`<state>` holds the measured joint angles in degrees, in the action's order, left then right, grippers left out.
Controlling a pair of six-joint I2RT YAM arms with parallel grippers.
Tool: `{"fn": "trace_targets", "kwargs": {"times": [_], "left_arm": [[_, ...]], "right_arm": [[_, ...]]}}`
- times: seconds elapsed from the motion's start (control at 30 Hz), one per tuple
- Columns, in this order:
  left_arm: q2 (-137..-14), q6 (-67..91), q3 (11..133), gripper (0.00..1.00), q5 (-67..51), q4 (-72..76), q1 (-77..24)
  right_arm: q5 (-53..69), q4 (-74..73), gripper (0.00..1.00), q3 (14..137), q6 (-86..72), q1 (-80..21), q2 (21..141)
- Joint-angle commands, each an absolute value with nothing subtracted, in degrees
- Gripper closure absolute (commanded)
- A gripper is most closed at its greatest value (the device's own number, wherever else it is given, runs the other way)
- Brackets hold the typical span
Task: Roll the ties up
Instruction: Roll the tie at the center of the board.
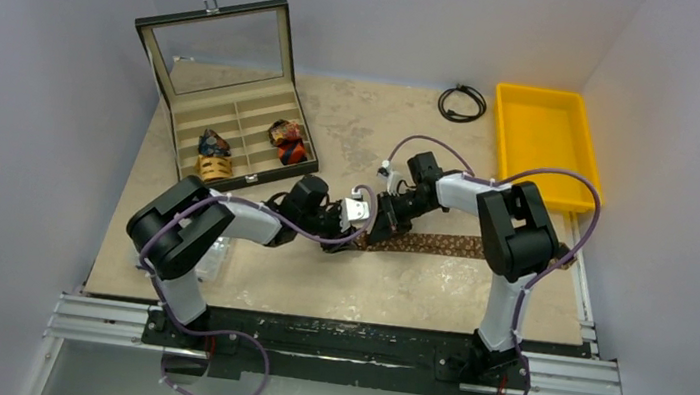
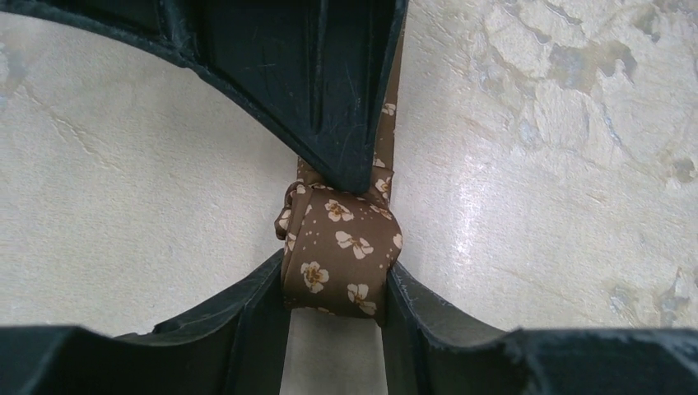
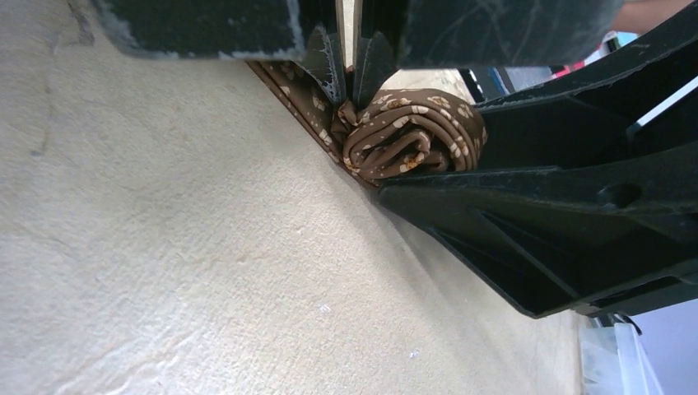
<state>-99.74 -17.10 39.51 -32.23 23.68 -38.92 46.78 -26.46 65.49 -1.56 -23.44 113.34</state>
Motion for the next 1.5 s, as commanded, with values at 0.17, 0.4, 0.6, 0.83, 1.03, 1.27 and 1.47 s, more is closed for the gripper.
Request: {"fn": "trace_targets", "kwargs": {"times": [0.17,0.4,0.6,0.83,1.03,1.27,1.47], "left_arm": [[-97.13,-15.94,43.78,0.56,-37.48,23.92,-38.89],[-103.24,-13.17,47.47,0.60,-36.51,27.03,-40.58],[-106.80,-16.94,46.27,0.59,-35.31,26.25,-41.05],[-106.31,-19.51,44.63,0.69,-28.10,18.00,-41.28],[-104.35,-20.31,45.07,0.75,-26.40,10.53,-41.32],[-105.00,-20.55,47.03,0.75,-26.08,6.21,-41.68],[-105.29,-20.25,47.46,0.73,-26.19,5.67,-42.12]], "right_arm": [[44.71,-22.07,1.00,67.19,-2.88,-24.35,116.42],[45.95,-21.96,1.00,66.04,-2.65,-24.33,115.88],[46.50,-21.88,1.00,65.51,-1.84,-24.30,115.45],[46.47,-24.82,0.97,66.19,-0.49,-24.25,113.36],[46.53,-31.40,0.83,68.86,2.63,-21.93,110.25],[50.48,-34.66,0.72,67.56,2.57,-19.93,105.76],[53.12,-28.57,0.60,66.74,-3.76,-21.95,106.88]]}}
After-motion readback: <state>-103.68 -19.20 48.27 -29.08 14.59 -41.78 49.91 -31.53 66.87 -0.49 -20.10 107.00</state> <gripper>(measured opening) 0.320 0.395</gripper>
